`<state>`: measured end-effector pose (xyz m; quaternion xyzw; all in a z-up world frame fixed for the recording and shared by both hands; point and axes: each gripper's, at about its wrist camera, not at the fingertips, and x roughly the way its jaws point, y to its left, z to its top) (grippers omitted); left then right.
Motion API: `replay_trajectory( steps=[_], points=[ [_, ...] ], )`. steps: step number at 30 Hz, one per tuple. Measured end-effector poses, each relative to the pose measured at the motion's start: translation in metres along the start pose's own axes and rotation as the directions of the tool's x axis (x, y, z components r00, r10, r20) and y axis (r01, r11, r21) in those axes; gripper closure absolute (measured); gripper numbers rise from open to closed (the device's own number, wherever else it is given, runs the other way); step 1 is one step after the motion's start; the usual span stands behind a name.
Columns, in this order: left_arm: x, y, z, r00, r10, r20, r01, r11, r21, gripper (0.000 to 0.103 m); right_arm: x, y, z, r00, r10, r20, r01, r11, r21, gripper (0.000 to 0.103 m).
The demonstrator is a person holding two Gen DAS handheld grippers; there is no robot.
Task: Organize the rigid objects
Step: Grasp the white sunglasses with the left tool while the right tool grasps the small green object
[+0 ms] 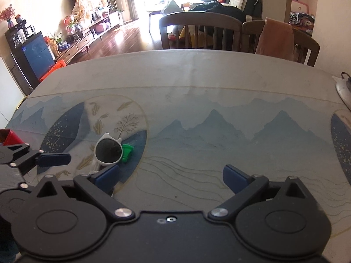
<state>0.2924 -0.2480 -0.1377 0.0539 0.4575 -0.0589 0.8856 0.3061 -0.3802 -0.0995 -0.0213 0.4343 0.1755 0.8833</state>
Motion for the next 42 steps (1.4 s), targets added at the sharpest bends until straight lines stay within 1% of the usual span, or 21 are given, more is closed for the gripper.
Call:
replay_trajectory(
  steps=[4,8,10,12,13,18,19,20,21,22,23,25,29,31,33,34,36,37,38,39,42],
  points=[
    [0.012,-0.002,0.003,1.000,0.003,-0.006,-0.003,1.000,0.010,0.021,0.008,-0.001,0.005,1.000,0.006,-0.007,-0.006,1.000,0.007,0.004],
    [0.018,0.000,0.001,1.000,0.001,-0.008,-0.001,1.000,0.020,0.021,0.018,0.004,0.008,1.000,0.022,-0.021,-0.022,1.000,-0.006,0.009],
    [0.022,0.003,-0.001,1.000,0.009,-0.014,-0.009,1.000,0.015,0.021,0.023,0.008,0.010,0.999,0.034,-0.028,-0.035,0.999,-0.019,0.010],
    [0.023,0.008,-0.002,1.000,-0.003,-0.010,0.003,1.000,-0.003,0.021,0.028,0.013,0.012,0.998,0.045,-0.035,-0.046,0.998,-0.031,0.013],
    [0.023,0.009,-0.002,1.000,-0.003,-0.007,0.003,1.000,-0.006,0.023,0.031,0.016,0.013,0.998,0.052,-0.039,-0.053,0.998,-0.038,0.014],
    [0.019,0.014,-0.005,1.000,-0.030,0.007,0.030,1.000,-0.008,0.041,0.043,0.028,0.014,0.994,0.080,-0.068,-0.084,0.994,-0.062,0.020],
    [0.018,0.015,-0.005,1.000,-0.023,0.009,0.023,1.000,-0.012,0.049,0.046,0.030,0.015,0.993,0.089,-0.073,-0.094,0.993,-0.065,0.021],
    [0.017,0.017,-0.005,1.000,-0.022,0.011,0.022,1.000,-0.016,0.060,0.047,0.032,0.015,0.993,0.095,-0.076,-0.100,0.993,-0.069,0.024],
    [0.017,0.018,-0.004,1.000,-0.021,0.013,0.021,1.000,-0.015,0.064,0.048,0.034,0.016,0.992,0.103,-0.076,-0.108,0.992,-0.066,0.025],
    [0.016,0.019,-0.004,1.000,-0.020,0.015,0.020,1.000,-0.014,0.071,0.050,0.036,0.016,0.991,0.107,-0.075,-0.112,0.991,-0.066,0.026],
    [0.016,0.022,-0.005,1.000,-0.015,0.014,0.016,1.000,-0.020,0.073,0.051,0.038,0.017,0.991,0.110,-0.074,-0.115,0.991,-0.069,0.026],
    [0.015,0.030,-0.006,1.000,-0.004,0.015,0.004,0.999,-0.039,0.074,0.053,0.042,0.018,0.991,0.116,-0.074,-0.121,0.990,-0.076,0.028],
    [0.013,0.047,-0.009,1.000,0.025,0.012,-0.024,0.996,-0.085,0.076,0.058,0.047,0.019,0.991,0.115,-0.075,-0.121,0.989,-0.087,0.035],
    [0.012,0.054,-0.010,0.999,0.042,0.008,-0.041,0.994,-0.104,0.076,0.059,0.052,0.021,0.992,0.108,-0.071,-0.115,0.988,-0.104,0.040],
    [0.011,0.061,-0.010,0.999,0.051,0.004,-0.050,0.991,-0.121,0.076,0.061,0.056,0.022,0.993,0.098,-0.067,-0.106,0.987,-0.124,0.052],
    [0.011,0.063,-0.011,0.998,0.058,0.003,-0.057,0.990,-0.128,0.076,0.061,0.059,0.022,0.994,0.086,-0.064,-0.094,0.986,-0.137,0.055],
    [0.010,0.068,-0.013,0.998,0.066,0.000,-0.065,0.988,-0.140,0.076,0.060,0.063,0.020,0.997,0.061,-0.056,-0.070,0.983,-0.169,0.069],
    [0.009,0.069,-0.013,0.998,0.068,-0.001,-0.067,0.987,-0.143,0.076,0.060,0.064,0.019,0.997,0.054,-0.053,-0.063,0.982,-0.177,0.074],
    [0.008,0.070,-0.014,0.998,0.070,-0.003,-0.070,0.987,-0.146,0.076,0.059,0.065,0.018,0.997,0.053,-0.052,-0.061,0.982,-0.180,0.084],
    [0.008,0.071,-0.015,0.997,0.072,-0.004,-0.071,0.986,-0.150,0.076,0.058,0.065,0.017,0.997,0.055,-0.052,-0.063,0.982,-0.178,0.088],
    [0.006,0.074,-0.017,0.997,0.073,-0.011,-0.074,0.984,-0.161,0.076,0.054,0.066,0.014,0.997,0.065,-0.049,-0.073,0.980,-0.187,0.089]
  ],
)
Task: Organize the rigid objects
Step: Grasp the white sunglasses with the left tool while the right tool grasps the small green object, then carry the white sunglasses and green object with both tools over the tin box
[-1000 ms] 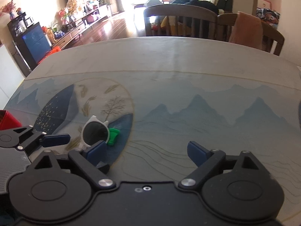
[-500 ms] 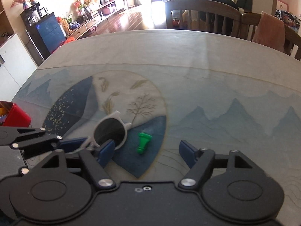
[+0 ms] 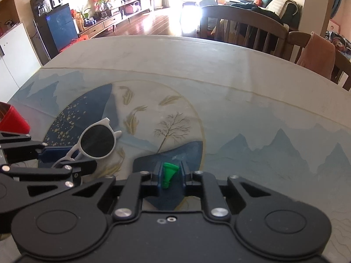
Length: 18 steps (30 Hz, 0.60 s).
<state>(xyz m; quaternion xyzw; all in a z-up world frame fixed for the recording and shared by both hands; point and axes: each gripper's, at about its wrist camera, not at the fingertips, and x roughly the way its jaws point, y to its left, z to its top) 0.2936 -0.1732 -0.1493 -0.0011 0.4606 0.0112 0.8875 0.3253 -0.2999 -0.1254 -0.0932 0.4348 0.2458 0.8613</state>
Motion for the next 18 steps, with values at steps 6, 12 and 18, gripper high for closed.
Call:
replay_trajectory(
  steps=[6,12,18],
  points=[
    [-0.004,0.010,-0.002,0.999,-0.029,-0.034,0.027,0.998,-0.063,0.076,-0.018,0.007,-0.008,0.999,0.031,0.013,-0.031,0.999,0.011,0.089],
    [-0.014,0.023,-0.010,0.997,-0.040,-0.062,0.033,0.992,-0.123,0.076,-0.040,0.015,-0.019,0.998,0.059,0.025,-0.060,0.998,0.029,0.089],
    [-0.037,0.029,-0.019,0.997,-0.055,-0.052,0.047,0.988,-0.144,0.076,-0.065,0.028,-0.029,0.996,0.082,0.037,-0.084,0.996,0.040,0.089]
  ],
)
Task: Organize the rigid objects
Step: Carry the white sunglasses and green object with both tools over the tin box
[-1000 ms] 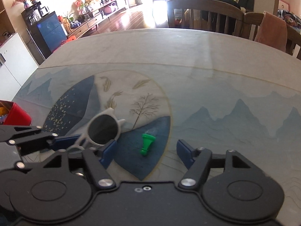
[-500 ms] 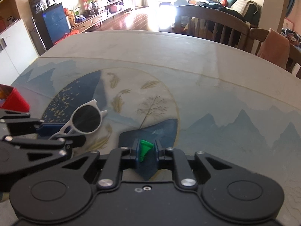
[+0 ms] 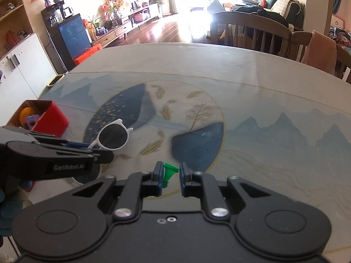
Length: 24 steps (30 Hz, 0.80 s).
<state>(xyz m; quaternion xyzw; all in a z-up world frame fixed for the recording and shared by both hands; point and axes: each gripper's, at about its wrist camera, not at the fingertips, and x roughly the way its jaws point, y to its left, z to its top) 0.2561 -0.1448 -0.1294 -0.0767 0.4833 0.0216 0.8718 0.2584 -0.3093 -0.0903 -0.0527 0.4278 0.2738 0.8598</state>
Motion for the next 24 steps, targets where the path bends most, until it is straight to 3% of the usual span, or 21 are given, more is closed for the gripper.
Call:
replay_trajectory(
  steps=[12,24],
  points=[
    [-0.066,0.013,-0.016,0.997,-0.012,0.070,0.011,1.000,0.017,0.076,-0.050,0.050,-0.002,0.997,0.031,0.069,-0.029,0.999,-0.031,0.089],
    [-0.118,0.067,-0.026,0.991,0.001,0.135,0.003,1.000,-0.028,0.076,-0.065,0.120,0.013,0.991,0.059,0.123,-0.046,0.993,-0.111,0.089]
  ],
)
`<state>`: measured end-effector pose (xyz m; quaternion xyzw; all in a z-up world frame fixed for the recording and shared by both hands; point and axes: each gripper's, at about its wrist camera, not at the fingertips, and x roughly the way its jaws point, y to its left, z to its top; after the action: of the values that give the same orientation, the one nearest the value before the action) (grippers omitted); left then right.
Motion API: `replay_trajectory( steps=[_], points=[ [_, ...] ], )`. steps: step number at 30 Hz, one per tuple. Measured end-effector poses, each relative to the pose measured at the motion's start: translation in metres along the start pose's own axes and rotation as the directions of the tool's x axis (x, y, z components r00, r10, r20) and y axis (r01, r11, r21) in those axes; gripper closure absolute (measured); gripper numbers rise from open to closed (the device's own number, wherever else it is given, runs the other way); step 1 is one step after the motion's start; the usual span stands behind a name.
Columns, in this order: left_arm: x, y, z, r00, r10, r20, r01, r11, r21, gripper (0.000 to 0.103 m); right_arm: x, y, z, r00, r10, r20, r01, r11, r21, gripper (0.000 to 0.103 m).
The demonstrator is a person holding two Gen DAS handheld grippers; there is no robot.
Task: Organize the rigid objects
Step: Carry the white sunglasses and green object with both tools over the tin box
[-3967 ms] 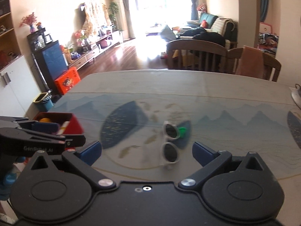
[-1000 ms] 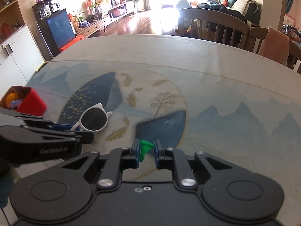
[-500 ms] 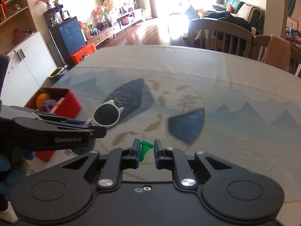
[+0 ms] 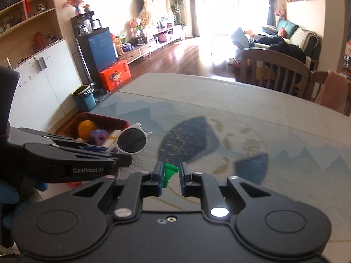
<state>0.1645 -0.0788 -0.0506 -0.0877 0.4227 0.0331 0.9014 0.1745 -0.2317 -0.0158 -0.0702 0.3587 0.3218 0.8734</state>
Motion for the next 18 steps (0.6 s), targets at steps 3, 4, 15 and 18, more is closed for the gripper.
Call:
replay_trajectory(
  steps=[3,4,15,18],
  points=[
    [-0.011,0.021,0.000,1.000,0.009,0.013,-0.009,1.000,-0.013,0.076,0.005,0.019,0.006,1.000,0.010,0.004,-0.010,1.000,-0.011,0.089],
    [-0.014,0.028,0.001,1.000,0.011,0.016,-0.011,1.000,-0.019,0.076,0.006,0.024,0.007,1.000,0.012,0.005,-0.012,1.000,-0.013,0.089],
    [-0.038,0.112,0.000,0.998,0.047,0.035,-0.044,0.997,-0.067,0.076,0.028,0.086,0.022,1.000,0.029,0.011,-0.029,0.999,-0.036,0.089],
    [-0.039,0.131,-0.001,0.998,0.054,0.033,-0.052,0.996,-0.073,0.076,0.034,0.100,0.025,1.000,0.027,0.011,-0.027,0.999,-0.042,0.089]
  ],
)
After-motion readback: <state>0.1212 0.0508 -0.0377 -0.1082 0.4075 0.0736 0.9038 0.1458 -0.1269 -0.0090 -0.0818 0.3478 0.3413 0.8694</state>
